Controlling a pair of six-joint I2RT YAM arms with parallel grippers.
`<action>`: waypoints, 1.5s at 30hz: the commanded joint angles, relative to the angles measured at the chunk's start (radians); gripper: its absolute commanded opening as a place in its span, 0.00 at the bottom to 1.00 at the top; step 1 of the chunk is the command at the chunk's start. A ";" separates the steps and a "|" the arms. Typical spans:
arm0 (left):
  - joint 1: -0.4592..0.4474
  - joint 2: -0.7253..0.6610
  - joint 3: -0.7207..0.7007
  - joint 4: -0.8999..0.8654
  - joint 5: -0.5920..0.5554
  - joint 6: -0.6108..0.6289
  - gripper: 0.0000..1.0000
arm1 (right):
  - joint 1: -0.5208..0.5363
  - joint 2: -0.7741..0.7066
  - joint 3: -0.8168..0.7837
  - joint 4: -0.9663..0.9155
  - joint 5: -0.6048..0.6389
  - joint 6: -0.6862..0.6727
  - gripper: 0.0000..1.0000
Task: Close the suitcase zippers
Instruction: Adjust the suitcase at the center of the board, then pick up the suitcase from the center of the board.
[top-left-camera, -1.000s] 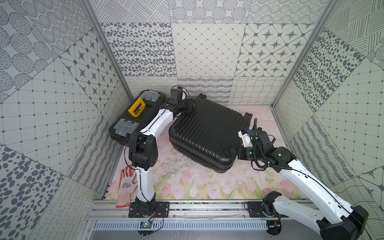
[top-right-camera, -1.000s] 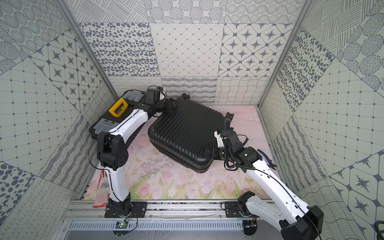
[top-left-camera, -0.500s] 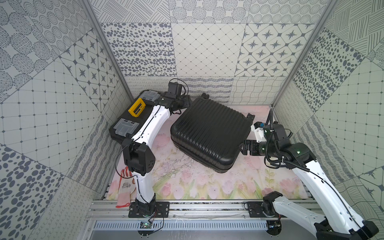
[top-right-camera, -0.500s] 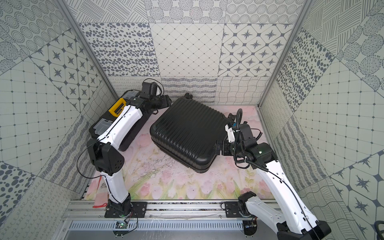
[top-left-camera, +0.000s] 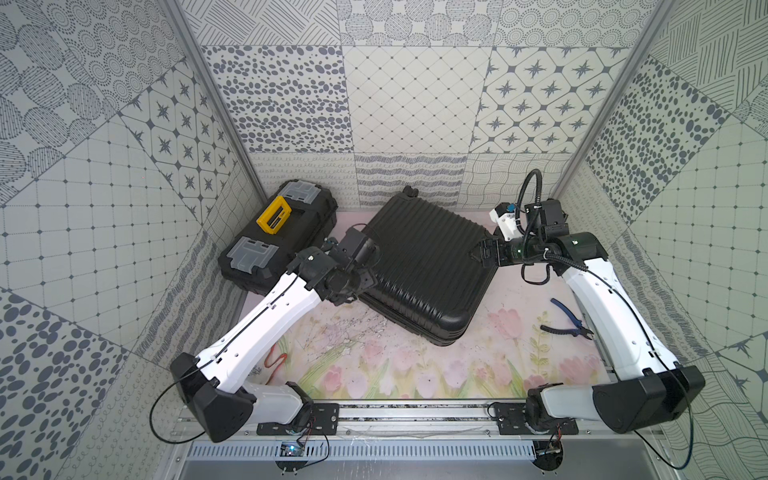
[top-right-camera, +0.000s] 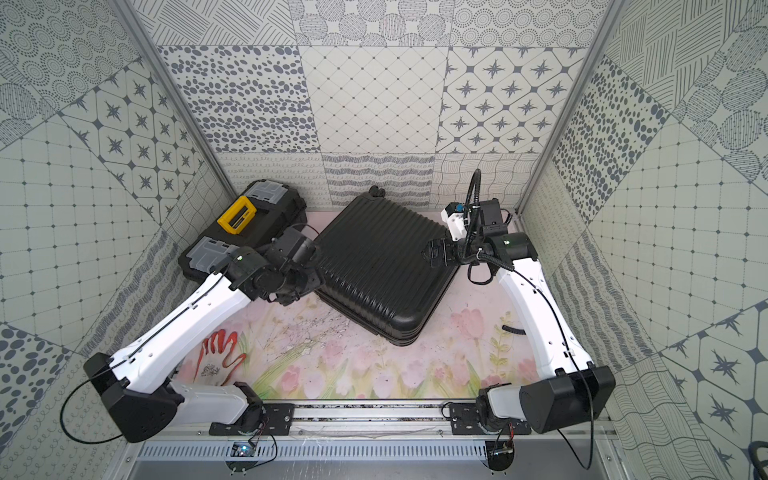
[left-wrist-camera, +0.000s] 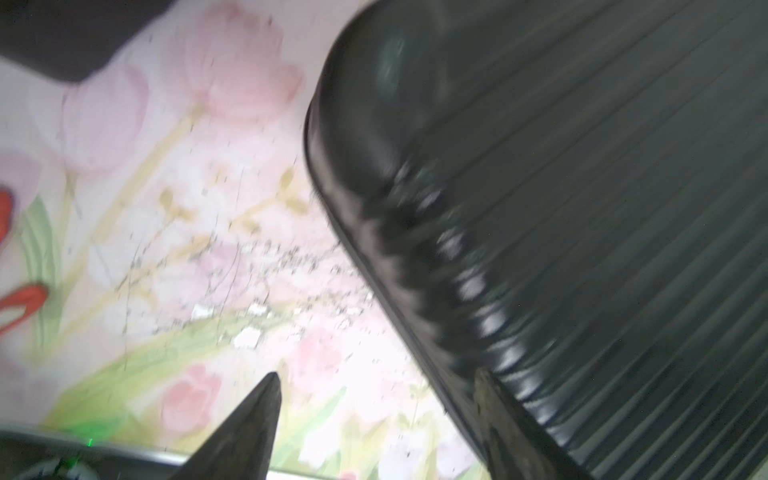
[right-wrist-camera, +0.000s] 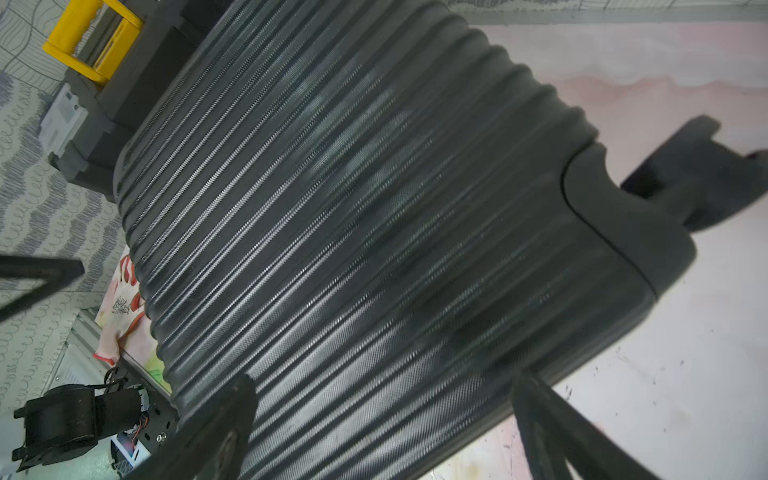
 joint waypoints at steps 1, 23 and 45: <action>-0.154 -0.115 -0.182 -0.143 -0.045 -0.513 0.72 | -0.006 0.034 0.047 0.062 -0.057 -0.057 0.98; -0.198 -0.023 -0.602 0.823 -0.156 -0.696 0.62 | -0.006 0.131 0.065 0.089 -0.048 -0.060 0.98; -0.071 0.223 -0.587 0.830 0.025 -0.483 0.27 | -0.039 0.141 0.051 0.069 -0.017 -0.093 0.98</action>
